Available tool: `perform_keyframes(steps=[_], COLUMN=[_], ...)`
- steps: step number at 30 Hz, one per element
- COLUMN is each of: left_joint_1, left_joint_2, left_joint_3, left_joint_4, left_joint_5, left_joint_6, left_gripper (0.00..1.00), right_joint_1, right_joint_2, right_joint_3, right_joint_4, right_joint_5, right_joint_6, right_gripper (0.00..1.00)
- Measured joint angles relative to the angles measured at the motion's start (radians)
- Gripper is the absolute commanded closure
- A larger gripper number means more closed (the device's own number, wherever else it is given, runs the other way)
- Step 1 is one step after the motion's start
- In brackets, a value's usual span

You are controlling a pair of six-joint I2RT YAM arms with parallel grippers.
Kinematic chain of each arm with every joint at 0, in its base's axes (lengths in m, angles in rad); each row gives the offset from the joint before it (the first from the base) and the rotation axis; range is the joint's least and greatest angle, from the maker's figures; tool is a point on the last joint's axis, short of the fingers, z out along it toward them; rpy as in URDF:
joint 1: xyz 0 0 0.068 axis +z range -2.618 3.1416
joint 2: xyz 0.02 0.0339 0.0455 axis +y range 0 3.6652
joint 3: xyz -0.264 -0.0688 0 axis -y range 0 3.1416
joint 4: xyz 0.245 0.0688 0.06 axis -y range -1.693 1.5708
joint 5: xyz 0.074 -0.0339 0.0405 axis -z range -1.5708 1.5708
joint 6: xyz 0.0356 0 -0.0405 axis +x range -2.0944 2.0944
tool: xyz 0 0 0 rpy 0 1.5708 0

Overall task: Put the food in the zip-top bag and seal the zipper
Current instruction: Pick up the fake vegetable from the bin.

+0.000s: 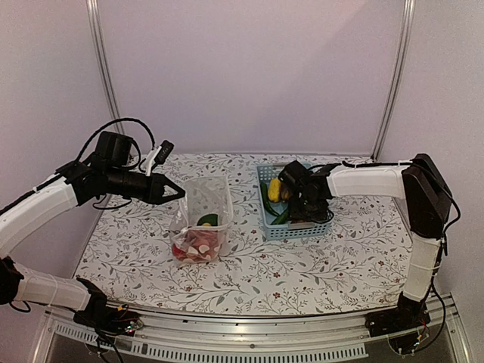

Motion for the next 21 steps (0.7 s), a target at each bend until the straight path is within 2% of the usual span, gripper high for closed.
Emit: perform_keyframes(steps=[13,21], left_joint_1=[0.0,0.0], left_joint_2=[0.0,-0.001], left_joint_3=[-0.002,-0.003], left_joint_4=[0.0,0.0], left_joint_5=[-0.001,-0.003], left_joint_6=[0.0,0.0], left_gripper=[1.0,1.0], right_joint_1=[-0.001,-0.001], right_joint_2=[-0.024,-0.179], right_joint_3=[-0.006,-0.028], right_joint_4=[-0.003,0.015], right_joint_5=[0.021,0.019], right_joint_6=[0.013,0.002], right_gripper=[0.37,0.38])
